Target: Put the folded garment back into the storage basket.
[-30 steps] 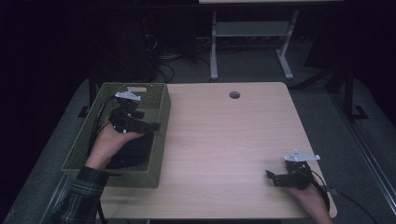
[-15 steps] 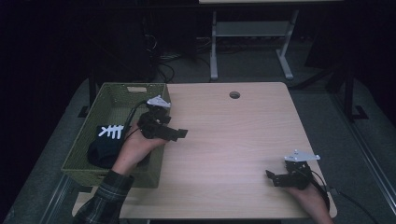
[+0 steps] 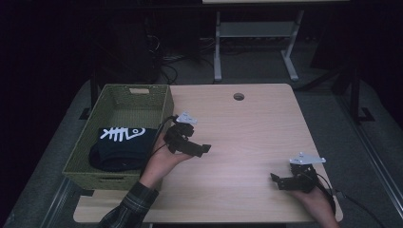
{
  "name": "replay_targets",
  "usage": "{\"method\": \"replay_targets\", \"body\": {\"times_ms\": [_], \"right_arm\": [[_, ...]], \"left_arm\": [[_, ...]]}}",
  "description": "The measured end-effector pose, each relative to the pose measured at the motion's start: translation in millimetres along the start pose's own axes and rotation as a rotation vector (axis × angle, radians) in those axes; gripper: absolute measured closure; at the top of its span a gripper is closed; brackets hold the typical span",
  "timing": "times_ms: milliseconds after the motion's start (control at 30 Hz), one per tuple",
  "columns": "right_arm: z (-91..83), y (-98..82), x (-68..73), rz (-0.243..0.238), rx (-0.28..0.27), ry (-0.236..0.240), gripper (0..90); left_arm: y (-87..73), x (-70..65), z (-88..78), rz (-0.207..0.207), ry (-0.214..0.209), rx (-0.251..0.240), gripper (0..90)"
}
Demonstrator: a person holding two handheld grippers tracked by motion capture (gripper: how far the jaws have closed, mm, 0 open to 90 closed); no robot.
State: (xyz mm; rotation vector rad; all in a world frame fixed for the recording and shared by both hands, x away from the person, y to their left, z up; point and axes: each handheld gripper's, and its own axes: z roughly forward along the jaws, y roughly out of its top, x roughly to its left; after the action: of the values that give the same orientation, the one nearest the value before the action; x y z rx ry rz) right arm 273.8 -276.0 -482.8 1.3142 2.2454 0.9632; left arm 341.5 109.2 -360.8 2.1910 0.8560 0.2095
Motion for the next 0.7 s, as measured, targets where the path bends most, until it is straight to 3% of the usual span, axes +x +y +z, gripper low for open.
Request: {"method": "replay_targets", "body": {"times_ms": [333, 467, 700], "right_arm": [[0.0, 0.0, 0.0, 0.0, 0.0, 0.0, 7.6], [0.0, 0.0, 0.0, -0.001, 0.0, -0.001, 7.6], [0.0, 0.0, 0.0, 0.0, 0.0, 0.0, 7.6]], "left_arm": [[-20.1, -14.7, 31.7, 0.052, 0.022, 0.0, 13.1], [-29.8, -18.1, 41.3, 0.042, 0.022, 0.002, 13.0], [-48.6, -18.9, 61.1, 0.059, 0.032, 0.017, 12.8]]}}
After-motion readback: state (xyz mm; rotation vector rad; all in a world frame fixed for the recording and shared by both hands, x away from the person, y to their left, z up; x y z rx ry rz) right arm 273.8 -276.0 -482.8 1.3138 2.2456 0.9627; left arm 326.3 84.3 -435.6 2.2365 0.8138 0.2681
